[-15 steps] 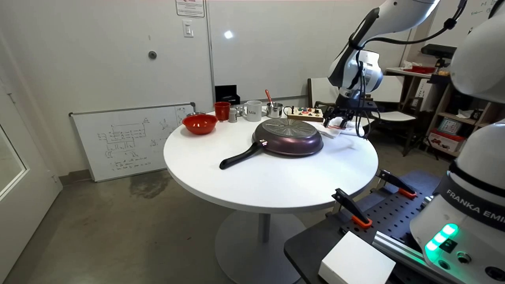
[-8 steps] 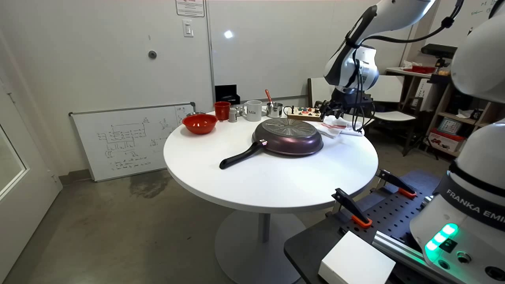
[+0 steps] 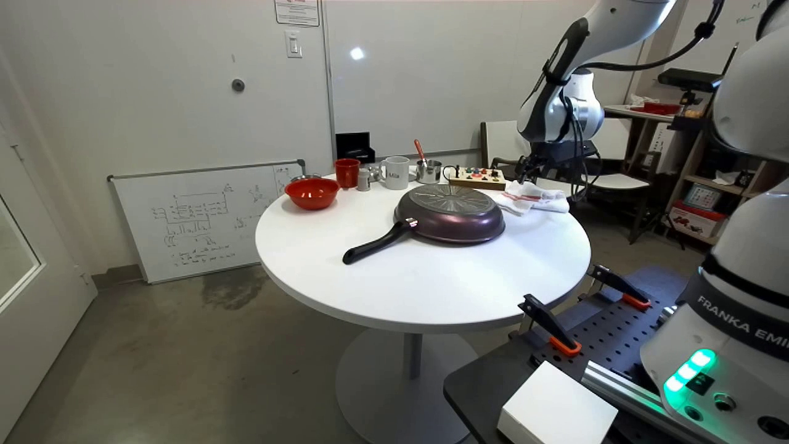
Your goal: Pick the cloth and wipe the bottom of the pan
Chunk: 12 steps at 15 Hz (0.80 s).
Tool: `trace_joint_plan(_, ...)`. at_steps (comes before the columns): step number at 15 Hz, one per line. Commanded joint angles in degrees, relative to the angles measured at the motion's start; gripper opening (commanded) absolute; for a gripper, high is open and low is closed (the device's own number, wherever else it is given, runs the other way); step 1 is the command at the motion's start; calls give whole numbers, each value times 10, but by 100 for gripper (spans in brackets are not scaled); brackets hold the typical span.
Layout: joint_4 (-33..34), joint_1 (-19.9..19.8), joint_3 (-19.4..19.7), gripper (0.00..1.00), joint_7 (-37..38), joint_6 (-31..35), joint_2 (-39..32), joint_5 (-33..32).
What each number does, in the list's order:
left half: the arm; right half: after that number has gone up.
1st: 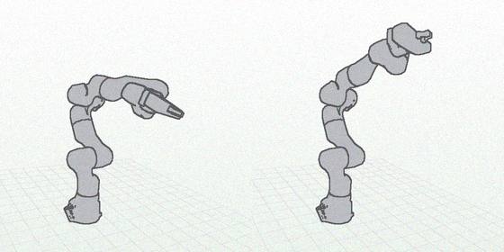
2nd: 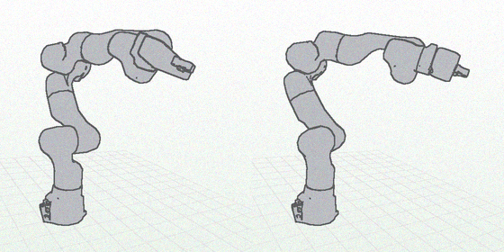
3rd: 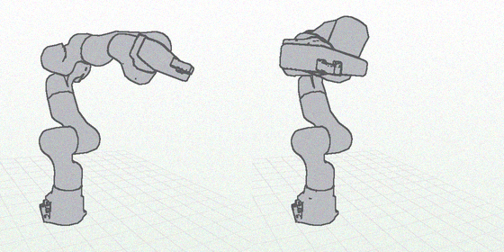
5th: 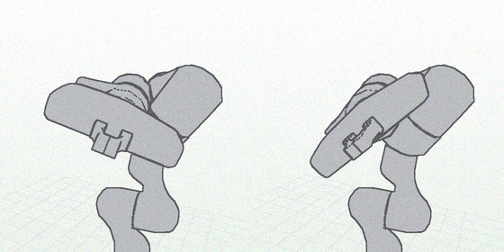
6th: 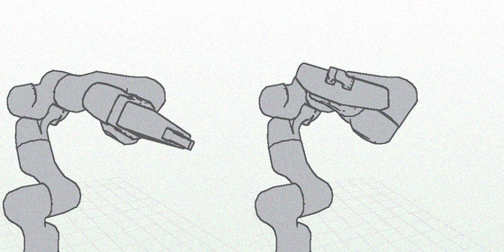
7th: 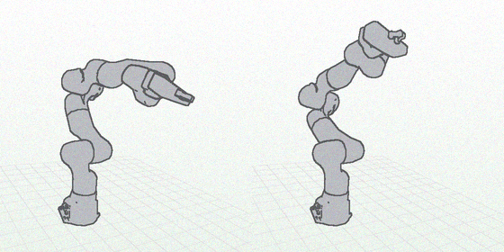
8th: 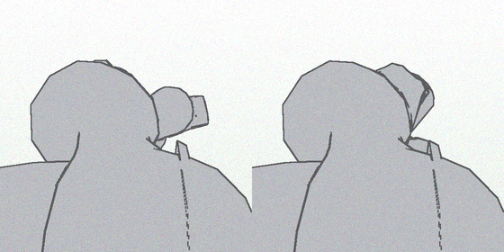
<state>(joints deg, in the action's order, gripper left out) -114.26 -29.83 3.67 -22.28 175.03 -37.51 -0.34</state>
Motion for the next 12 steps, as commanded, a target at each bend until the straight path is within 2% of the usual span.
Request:
trace_joint_plan(1, 21, 67, 77, 100, 74, -32, -15, -18)
trace_joint_plan(3, 26, 83, 95, 100, 103, -64, -19, -12)
trace_joint_plan(6, 32, 74, 83, 100, 133, -114, -19, 7)
trace_joint_plan(9, 29, 60, 69, 100, 149, -122, -17, 22)
trace_joint_plan(12, 19, 48, 59, 100, 143, -103, -16, 26)
